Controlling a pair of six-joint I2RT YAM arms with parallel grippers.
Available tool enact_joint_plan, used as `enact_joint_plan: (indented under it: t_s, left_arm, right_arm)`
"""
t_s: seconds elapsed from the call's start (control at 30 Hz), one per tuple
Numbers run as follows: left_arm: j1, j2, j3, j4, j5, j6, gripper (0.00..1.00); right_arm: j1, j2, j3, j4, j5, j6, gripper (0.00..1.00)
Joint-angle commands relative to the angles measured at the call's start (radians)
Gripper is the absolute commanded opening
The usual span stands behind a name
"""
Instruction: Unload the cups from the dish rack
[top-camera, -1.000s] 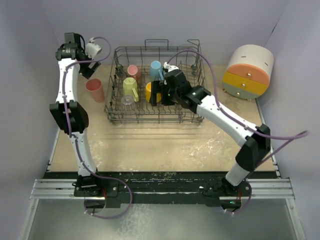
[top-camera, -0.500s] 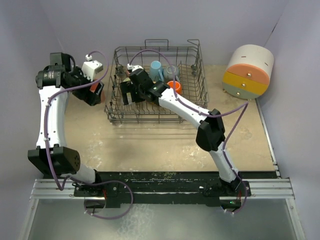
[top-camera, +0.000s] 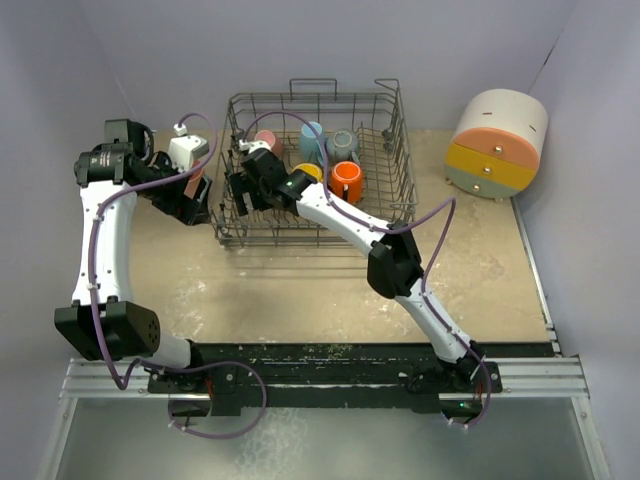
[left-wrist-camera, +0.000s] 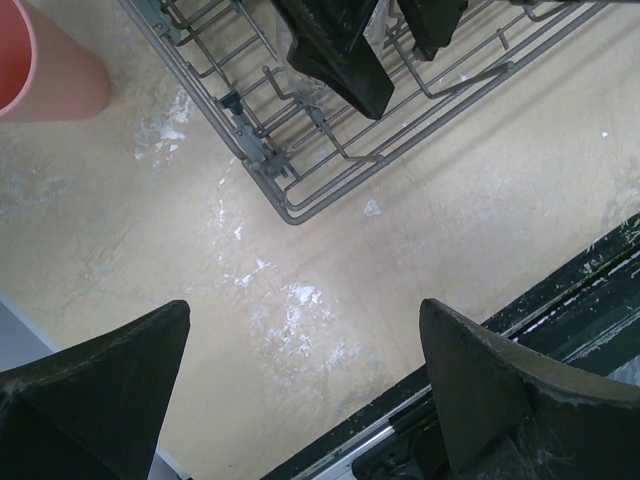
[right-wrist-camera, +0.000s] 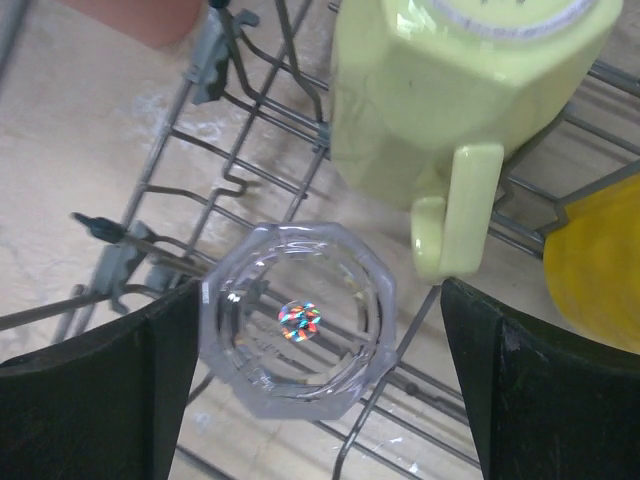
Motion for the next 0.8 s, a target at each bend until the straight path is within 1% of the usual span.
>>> enact_joint_plan:
  t_s: [0.0, 0.03, 0.13, 0.23, 0.33, 0.47, 0.5, 0.63, 0.77]
  left_arm:
    - [0.004, -0.040, -0.006, 0.013, 0.035, -0.020, 0.99]
    - [0.004, -0.043, -0.005, 0.013, 0.035, -0.022, 0.99]
    - [0.005, -0.047, -0.006, 0.021, 0.034, -0.029, 0.99]
    - [0.004, -0.061, -0.013, 0.043, 0.036, -0.043, 0.99]
    - [0.004, -0.076, -0.017, 0.057, 0.042, -0.055, 0.99]
    - [0.004, -0.089, -0.021, 0.071, 0.047, -0.058, 0.99]
    - [0.004, -0.093, -0.025, 0.077, 0.045, -0.056, 1.00]
    - [0.004, -0.129, -0.072, 0.144, 0.041, -0.031, 0.99]
    - [0.004, -0.184, -0.142, 0.245, 0.062, 0.058, 0.99]
  right_arm:
    - [0.008, 0.016, 0.069, -0.008, 0.051, -0.041, 1.00]
    - [0.008, 0.018, 0.065, -0.005, 0.051, -0.041, 0.99]
    - [0.012, 0.014, 0.053, 0.002, 0.051, -0.040, 0.93]
    - [0.017, 0.000, 0.054, 0.010, 0.055, -0.042, 0.84]
    - [0.021, -0.023, 0.054, 0.018, 0.054, -0.048, 0.70]
    - [0.021, -0.062, 0.051, 0.013, 0.046, -0.055, 0.44]
    - [0.021, -0.073, 0.051, 0.003, 0.040, -0.056, 0.39]
    - [0.014, -0.140, 0.055, -0.004, 0.020, -0.039, 0.30]
    - [-0.007, -0.239, 0.042, 0.007, -0.027, 0.000, 0.25]
